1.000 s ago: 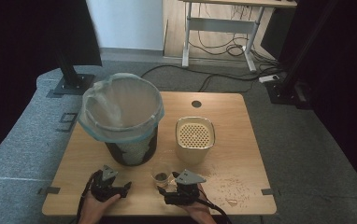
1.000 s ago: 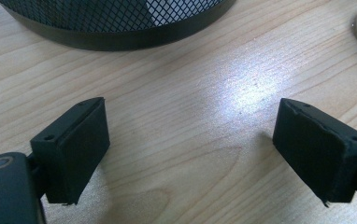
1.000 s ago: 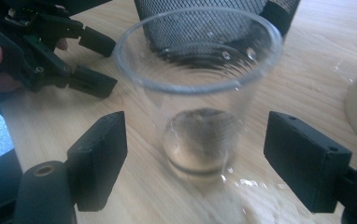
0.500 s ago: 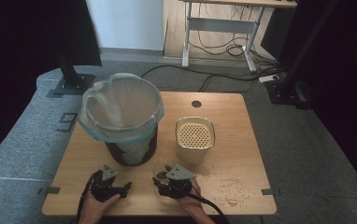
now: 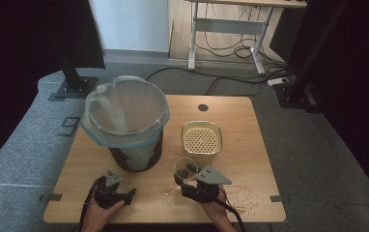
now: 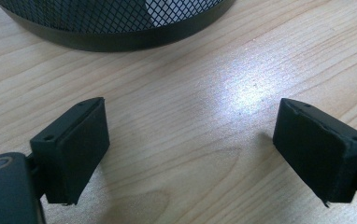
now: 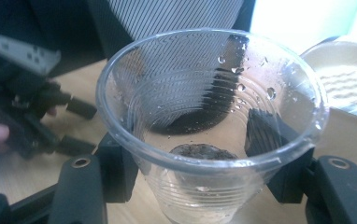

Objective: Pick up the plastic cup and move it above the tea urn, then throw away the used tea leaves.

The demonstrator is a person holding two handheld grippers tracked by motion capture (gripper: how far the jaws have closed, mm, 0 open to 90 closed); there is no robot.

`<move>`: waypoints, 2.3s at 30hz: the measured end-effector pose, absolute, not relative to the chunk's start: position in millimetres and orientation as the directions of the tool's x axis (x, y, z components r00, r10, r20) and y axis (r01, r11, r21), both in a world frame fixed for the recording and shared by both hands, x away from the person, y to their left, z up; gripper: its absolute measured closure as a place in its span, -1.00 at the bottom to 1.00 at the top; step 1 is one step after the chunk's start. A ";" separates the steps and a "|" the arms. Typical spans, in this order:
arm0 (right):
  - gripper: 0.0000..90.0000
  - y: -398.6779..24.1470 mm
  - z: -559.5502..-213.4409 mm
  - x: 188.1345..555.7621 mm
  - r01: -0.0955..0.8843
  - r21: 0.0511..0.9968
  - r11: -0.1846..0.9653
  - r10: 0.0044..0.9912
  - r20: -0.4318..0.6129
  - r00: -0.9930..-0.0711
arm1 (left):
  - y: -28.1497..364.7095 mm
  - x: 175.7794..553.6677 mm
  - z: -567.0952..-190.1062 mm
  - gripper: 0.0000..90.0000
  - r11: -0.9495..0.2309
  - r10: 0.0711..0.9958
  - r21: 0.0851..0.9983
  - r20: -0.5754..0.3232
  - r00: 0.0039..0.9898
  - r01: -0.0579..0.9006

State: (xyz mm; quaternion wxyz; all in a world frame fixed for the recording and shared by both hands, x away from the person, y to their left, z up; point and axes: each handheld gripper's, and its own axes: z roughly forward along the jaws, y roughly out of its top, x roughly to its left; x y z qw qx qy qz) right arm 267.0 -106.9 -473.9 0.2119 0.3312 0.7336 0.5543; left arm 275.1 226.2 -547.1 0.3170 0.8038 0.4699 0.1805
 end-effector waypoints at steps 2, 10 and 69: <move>-0.15 -110.9 -469.0 266.5 0.245 0.957 0.156 0.728 0.056 -0.684 | 226.1 275.1 -547.1 -0.77 -0.357 0.870 0.680 -0.008 0.493 0.641; -0.15 -148.7 -417.9 271.6 0.171 0.978 0.123 0.778 0.011 -0.628 | 226.2 275.0 -547.0 -0.77 -0.360 0.869 0.677 -0.007 0.495 0.642; -0.13 -168.3 -369.9 394.9 0.177 0.776 0.606 0.771 -0.517 -0.371 | 226.0 274.9 -547.1 -0.77 -0.357 0.870 0.679 -0.008 0.493 0.641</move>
